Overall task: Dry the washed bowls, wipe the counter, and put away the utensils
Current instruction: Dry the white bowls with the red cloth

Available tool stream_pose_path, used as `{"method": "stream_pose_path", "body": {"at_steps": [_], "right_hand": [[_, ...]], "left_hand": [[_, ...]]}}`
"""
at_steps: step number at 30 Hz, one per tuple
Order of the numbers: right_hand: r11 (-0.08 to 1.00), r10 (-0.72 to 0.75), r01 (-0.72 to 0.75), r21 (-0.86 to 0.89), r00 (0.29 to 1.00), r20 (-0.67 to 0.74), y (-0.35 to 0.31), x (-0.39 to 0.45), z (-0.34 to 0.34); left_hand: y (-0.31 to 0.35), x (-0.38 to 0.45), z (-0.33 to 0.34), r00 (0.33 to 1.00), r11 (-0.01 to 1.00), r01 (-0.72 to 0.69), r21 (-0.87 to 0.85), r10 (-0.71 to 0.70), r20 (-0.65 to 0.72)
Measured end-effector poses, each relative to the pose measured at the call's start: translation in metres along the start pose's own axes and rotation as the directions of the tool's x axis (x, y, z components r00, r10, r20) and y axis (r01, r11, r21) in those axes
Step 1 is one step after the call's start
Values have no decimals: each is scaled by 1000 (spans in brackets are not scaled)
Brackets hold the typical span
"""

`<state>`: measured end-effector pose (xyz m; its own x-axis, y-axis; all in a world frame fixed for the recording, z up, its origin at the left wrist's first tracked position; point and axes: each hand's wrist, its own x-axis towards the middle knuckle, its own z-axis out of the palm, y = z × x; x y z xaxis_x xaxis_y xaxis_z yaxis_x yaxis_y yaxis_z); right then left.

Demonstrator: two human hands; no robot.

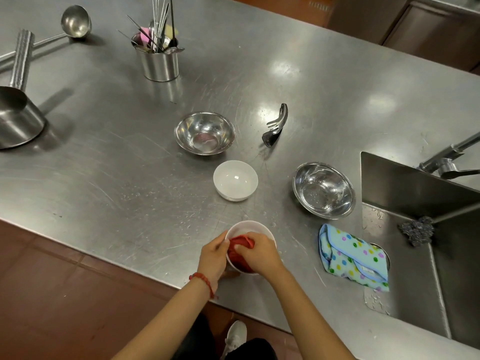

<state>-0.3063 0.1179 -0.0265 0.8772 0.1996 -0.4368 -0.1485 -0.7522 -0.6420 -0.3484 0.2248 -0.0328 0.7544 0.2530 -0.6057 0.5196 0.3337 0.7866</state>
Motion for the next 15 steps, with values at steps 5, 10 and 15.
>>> {"method": "stream_pose_path", "body": {"at_steps": [5, 10, 15], "right_hand": [[994, -22, 48, -103, 972, 234, 2, 6, -16], [1000, -25, 25, 16, 1000, 13, 3, 8, -12], [994, -11, 23, 105, 993, -117, 0, 4, 1]], "left_hand": [[17, 16, -11, 990, 987, 82, 140, -96, 99], [11, 13, -16, 990, 990, 135, 41, -137, 34], [-12, -3, -13, 994, 995, 73, -74, -67, 82]]}}
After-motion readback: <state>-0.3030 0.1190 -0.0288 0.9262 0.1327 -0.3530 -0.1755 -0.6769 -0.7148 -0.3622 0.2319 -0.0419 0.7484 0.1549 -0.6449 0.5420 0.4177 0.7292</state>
